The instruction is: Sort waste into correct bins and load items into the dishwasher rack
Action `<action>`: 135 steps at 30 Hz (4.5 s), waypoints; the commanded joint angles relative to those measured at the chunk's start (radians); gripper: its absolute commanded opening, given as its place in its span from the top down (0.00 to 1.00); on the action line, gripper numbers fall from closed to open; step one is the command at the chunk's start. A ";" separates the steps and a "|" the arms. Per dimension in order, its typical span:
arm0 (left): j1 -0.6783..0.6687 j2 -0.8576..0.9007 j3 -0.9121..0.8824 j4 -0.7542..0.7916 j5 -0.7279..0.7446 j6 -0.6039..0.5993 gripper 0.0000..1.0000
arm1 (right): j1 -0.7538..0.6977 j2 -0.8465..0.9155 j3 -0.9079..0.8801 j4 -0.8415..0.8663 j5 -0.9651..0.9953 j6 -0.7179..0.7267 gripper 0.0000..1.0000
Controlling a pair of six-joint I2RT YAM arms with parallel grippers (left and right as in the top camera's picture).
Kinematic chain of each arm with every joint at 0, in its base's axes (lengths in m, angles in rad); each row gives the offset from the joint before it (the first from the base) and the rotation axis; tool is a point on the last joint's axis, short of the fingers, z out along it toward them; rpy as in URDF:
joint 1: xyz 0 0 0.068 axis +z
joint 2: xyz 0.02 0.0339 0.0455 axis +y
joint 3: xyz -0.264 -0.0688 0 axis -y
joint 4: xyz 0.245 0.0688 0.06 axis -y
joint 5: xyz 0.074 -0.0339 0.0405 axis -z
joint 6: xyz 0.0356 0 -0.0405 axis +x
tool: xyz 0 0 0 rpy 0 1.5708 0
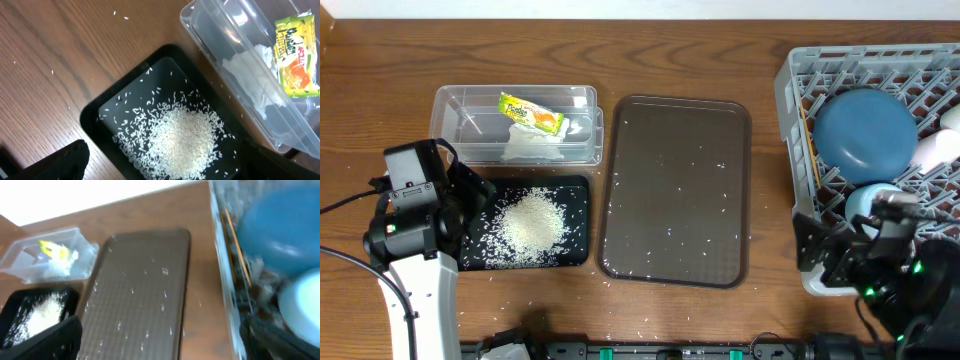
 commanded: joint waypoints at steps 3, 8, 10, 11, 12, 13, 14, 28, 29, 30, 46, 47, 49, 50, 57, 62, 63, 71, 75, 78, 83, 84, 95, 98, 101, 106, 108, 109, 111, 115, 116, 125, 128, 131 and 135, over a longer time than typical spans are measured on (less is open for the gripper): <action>0.003 0.002 0.007 -0.006 -0.016 0.002 0.04 | 0.029 -0.161 -0.240 0.206 -0.021 -0.064 0.01; 0.003 0.002 0.007 -0.006 -0.016 0.002 0.04 | 0.030 -0.298 -0.489 0.477 -0.022 -0.063 0.01; 0.003 0.002 0.007 -0.006 -0.016 0.002 0.03 | 0.032 -0.335 -0.565 0.565 -0.022 -0.063 0.01; 0.003 0.002 0.007 -0.006 -0.016 0.002 0.04 | 0.038 -0.354 -0.604 0.611 -0.020 -0.064 0.01; 0.003 0.002 0.007 -0.006 -0.016 0.002 0.04 | 0.043 -0.377 -0.640 0.651 -0.011 -0.063 0.01; 0.003 0.002 0.007 -0.006 -0.016 0.002 0.03 | 0.048 -0.400 -0.672 0.684 -0.004 -0.063 0.01; 0.003 0.002 0.007 -0.006 -0.016 0.002 0.03 | 0.052 -0.422 -0.697 0.707 0.006 -0.063 0.01; 0.003 0.002 0.007 -0.006 -0.016 0.002 0.04 | 0.057 -0.488 -0.883 0.958 0.229 0.007 0.01; 0.003 0.002 0.007 -0.007 -0.016 0.002 0.03 | 0.057 -0.488 -0.883 0.959 0.245 0.007 0.01; 0.003 0.002 0.007 -0.006 -0.016 0.002 0.04 | 0.057 -0.488 -0.883 0.958 0.267 0.002 0.01; 0.003 0.002 0.007 -0.006 -0.016 0.002 0.04 | 0.057 -0.488 -0.883 0.843 0.271 -0.287 0.01; 0.003 0.002 0.007 -0.006 -0.016 0.002 0.04 | 0.057 -0.488 -0.883 0.843 0.272 -0.299 0.01; 0.003 0.002 0.007 -0.006 -0.016 0.002 0.03 | 0.056 -0.488 -0.883 0.843 0.276 -0.304 0.01; 0.003 0.002 0.007 -0.007 -0.016 0.002 0.04 | 0.056 -0.488 -0.883 0.843 0.275 -0.304 0.01; 0.003 0.002 0.007 -0.006 -0.016 0.002 0.04 | 0.056 -0.488 -0.883 0.843 0.274 -0.288 0.01; 0.003 0.002 0.007 -0.007 -0.016 0.002 0.04 | 0.055 -0.488 -0.883 0.844 0.274 -0.288 0.01; 0.003 0.002 0.007 -0.006 -0.016 0.002 0.03 | 0.055 -0.488 -0.883 0.844 0.274 -0.288 0.01; 0.003 0.002 0.007 -0.006 -0.016 0.002 0.04 | 0.055 -0.488 -0.883 0.845 0.274 -0.288 0.01; 0.003 0.002 0.007 -0.006 -0.016 0.002 0.04 | 0.055 -0.488 -0.883 0.845 0.274 -0.288 0.01; 0.003 0.002 0.007 -0.006 -0.016 0.002 0.04 | 0.055 -0.488 -0.883 0.845 0.274 -0.288 0.01; 0.003 0.002 0.007 -0.006 -0.016 0.002 0.03 | 0.055 -0.488 -0.883 0.845 0.274 -0.288 0.01; 0.003 0.002 0.007 -0.006 -0.016 0.002 0.04 | 0.055 -0.488 -0.883 0.845 0.274 -0.288 0.01; 0.003 0.002 0.007 -0.006 -0.016 0.002 0.04 | 0.055 -0.488 -0.883 0.846 0.274 -0.288 0.01; 0.003 0.015 0.007 -0.007 -0.016 0.002 0.03 | 0.055 -0.488 -0.883 0.846 0.274 -0.288 0.01; 0.003 0.016 0.007 -0.023 -0.016 0.002 0.03 | 0.055 -0.488 -0.883 0.846 0.274 -0.288 0.01; 0.002 -0.026 0.005 -0.103 0.047 0.002 0.04 | 0.055 -0.488 -0.883 0.846 0.274 -0.288 0.01; 0.002 -0.054 -0.005 -0.131 0.057 0.002 0.04 | 0.055 -0.488 -0.883 0.846 0.274 -0.288 0.01; 0.002 -0.066 -0.011 -0.143 0.056 0.002 0.04 | 0.055 -0.488 -0.883 0.846 0.274 -0.288 0.01; 0.002 -0.090 -0.027 -0.152 0.056 0.011 0.04 | 0.055 -0.488 -0.883 0.846 0.274 -0.288 0.01; -0.042 -0.145 -0.087 -0.135 0.056 0.057 0.04 | 0.055 -0.488 -0.883 0.845 0.274 -0.288 0.01; -0.059 -0.160 -0.107 -0.118 0.056 0.067 0.04 | 0.055 -0.488 -0.883 0.845 0.274 -0.288 0.01; -0.287 -0.338 -0.349 0.218 0.056 0.116 0.03 | 0.055 -0.488 -0.883 0.845 0.274 -0.288 0.01; -0.330 -0.399 -0.418 0.302 0.056 0.116 0.04 | 0.055 -0.488 -0.883 0.846 0.274 -0.288 0.01; -0.342 -0.473 -0.493 0.358 0.056 0.115 0.04 | 0.055 -0.488 -0.883 0.846 0.274 -0.288 0.01; -0.342 -0.570 -0.589 0.400 0.056 0.116 0.03 | 0.055 -0.488 -0.883 0.846 0.274 -0.288 0.01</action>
